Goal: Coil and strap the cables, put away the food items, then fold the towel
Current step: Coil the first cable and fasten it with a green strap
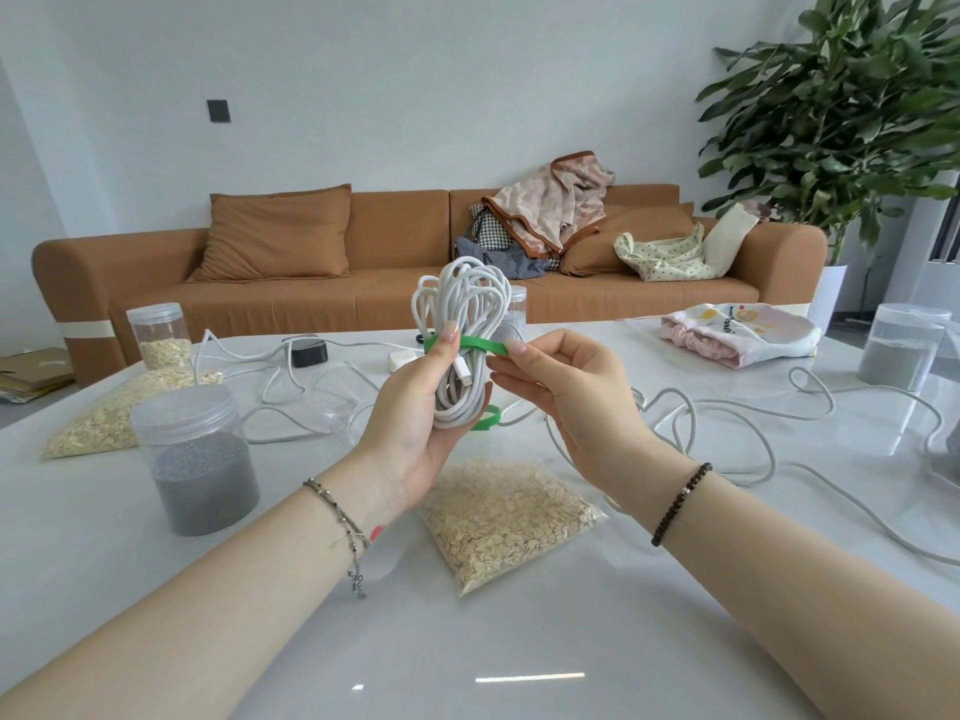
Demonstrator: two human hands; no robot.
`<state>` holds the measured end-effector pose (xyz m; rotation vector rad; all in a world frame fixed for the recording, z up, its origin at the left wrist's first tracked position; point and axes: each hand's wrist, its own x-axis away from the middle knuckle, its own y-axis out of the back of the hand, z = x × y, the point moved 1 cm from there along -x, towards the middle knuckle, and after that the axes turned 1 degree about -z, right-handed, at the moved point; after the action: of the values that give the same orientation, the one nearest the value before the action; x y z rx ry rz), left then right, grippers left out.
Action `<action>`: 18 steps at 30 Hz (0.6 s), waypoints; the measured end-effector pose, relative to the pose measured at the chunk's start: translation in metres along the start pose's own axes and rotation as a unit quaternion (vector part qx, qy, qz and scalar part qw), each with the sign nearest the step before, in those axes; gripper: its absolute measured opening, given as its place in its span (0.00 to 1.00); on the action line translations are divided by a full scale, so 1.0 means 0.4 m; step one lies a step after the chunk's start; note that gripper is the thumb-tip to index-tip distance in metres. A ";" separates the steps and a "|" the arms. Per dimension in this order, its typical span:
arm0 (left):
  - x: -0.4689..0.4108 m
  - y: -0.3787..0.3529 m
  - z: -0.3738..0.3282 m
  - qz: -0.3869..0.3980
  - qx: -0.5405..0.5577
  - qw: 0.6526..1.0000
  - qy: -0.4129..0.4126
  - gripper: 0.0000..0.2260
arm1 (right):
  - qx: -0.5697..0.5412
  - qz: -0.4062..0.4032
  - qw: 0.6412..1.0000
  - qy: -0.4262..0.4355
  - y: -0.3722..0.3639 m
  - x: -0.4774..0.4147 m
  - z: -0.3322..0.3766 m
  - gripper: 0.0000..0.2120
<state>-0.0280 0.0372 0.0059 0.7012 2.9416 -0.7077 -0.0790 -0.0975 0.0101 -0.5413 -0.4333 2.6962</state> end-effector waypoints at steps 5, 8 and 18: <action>0.005 -0.005 -0.002 0.003 -0.023 1.000 -0.008 0.14 | 0.017 -0.011 1.000 0.015 -0.001 -0.002 -0.003 0.07; 0.005 -0.007 -0.004 0.010 -0.020 1.000 -0.009 0.14 | 0.031 -0.012 0.999 0.018 -0.002 -0.003 -0.007 0.07; 0.004 0.001 0.002 0.044 -0.048 0.998 -0.013 0.20 | 0.106 -0.039 0.993 0.040 0.004 -0.009 -0.027 0.09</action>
<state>-0.0292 0.0378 0.0049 0.8016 2.8782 -0.5613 -0.0718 -0.0978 0.0011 -0.5575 -0.1405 2.5941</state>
